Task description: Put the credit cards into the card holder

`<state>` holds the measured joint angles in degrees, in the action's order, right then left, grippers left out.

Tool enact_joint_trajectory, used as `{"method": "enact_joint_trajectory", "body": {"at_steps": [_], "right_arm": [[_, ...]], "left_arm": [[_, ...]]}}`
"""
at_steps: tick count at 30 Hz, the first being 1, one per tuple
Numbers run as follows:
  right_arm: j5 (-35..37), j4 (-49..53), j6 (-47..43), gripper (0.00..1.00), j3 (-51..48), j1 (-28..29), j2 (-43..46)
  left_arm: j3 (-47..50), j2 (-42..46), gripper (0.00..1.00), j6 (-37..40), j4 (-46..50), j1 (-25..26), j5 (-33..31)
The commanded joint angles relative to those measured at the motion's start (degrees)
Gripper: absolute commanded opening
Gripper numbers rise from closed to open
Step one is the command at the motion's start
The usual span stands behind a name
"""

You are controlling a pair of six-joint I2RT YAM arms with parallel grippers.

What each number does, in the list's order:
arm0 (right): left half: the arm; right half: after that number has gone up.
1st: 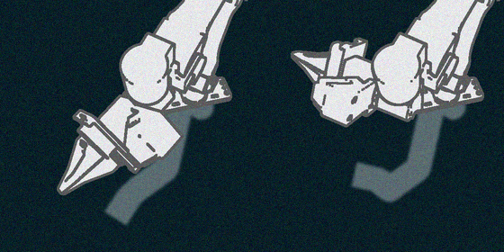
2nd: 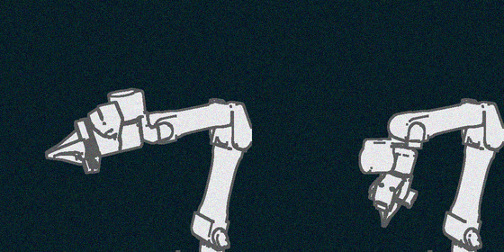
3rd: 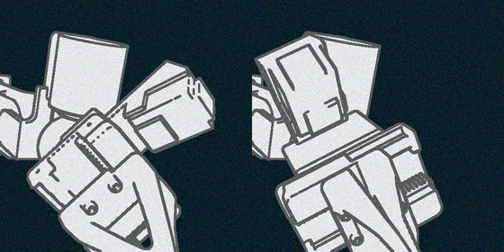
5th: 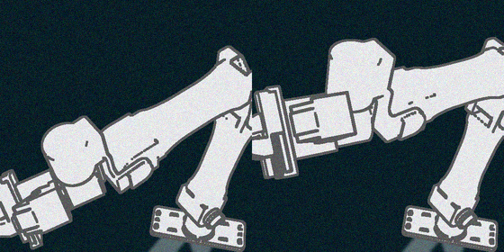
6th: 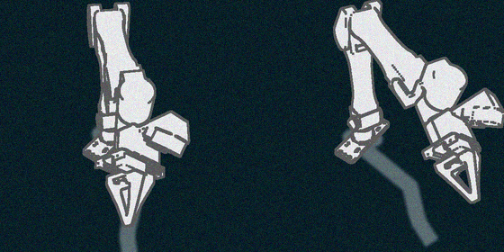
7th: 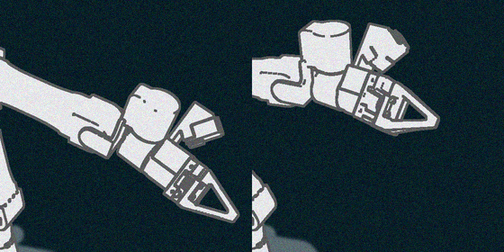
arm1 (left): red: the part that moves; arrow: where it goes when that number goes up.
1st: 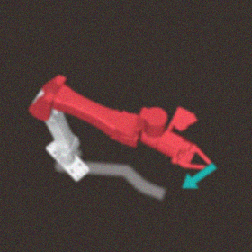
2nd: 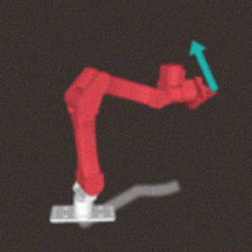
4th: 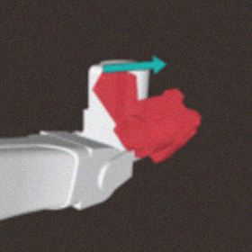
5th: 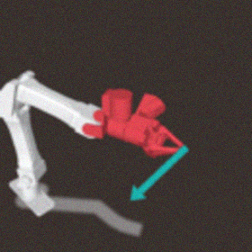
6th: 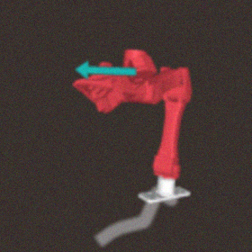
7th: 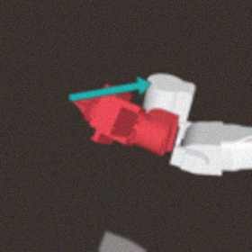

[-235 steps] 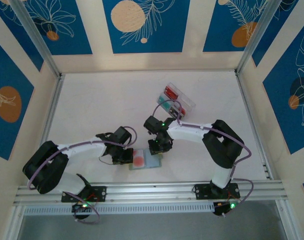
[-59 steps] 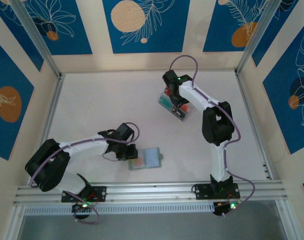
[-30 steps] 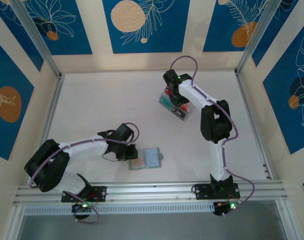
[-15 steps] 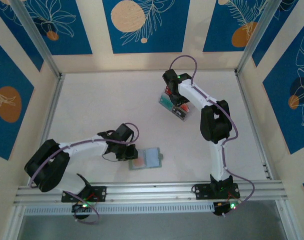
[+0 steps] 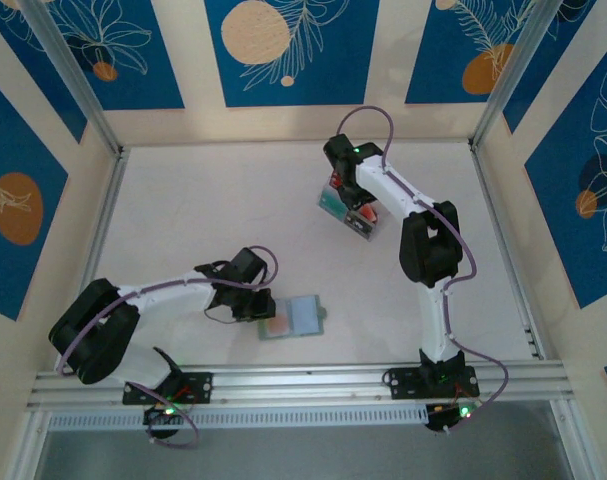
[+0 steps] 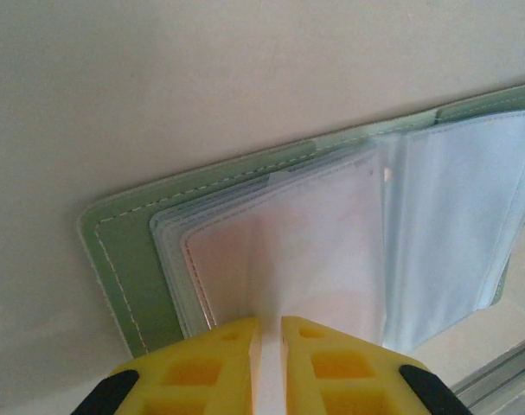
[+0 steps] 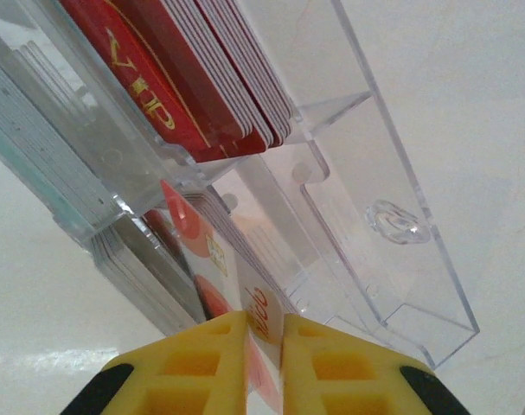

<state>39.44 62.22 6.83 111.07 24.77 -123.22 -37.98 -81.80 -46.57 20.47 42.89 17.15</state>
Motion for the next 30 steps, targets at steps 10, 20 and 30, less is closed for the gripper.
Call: {"method": "enact_joint_trajectory", "body": {"at_steps": [10, 20, 30], "right_arm": [[0.22, 5.23, -1.47, 0.06, 4.17, 1.52, 0.64], [1.75, 8.54, -1.74, 0.00, 7.51, 3.33, 0.44], [5.56, 12.15, 0.78, 0.00, 10.56, 9.18, 5.48]], "left_arm": [[-0.33, 2.38, 0.15, 0.26, 4.37, 0.27, -0.27], [-2.87, 5.04, 0.15, 1.68, 7.00, -0.56, 0.92], [-5.78, 7.19, 0.16, 5.07, 11.44, -0.56, 0.17]]}}
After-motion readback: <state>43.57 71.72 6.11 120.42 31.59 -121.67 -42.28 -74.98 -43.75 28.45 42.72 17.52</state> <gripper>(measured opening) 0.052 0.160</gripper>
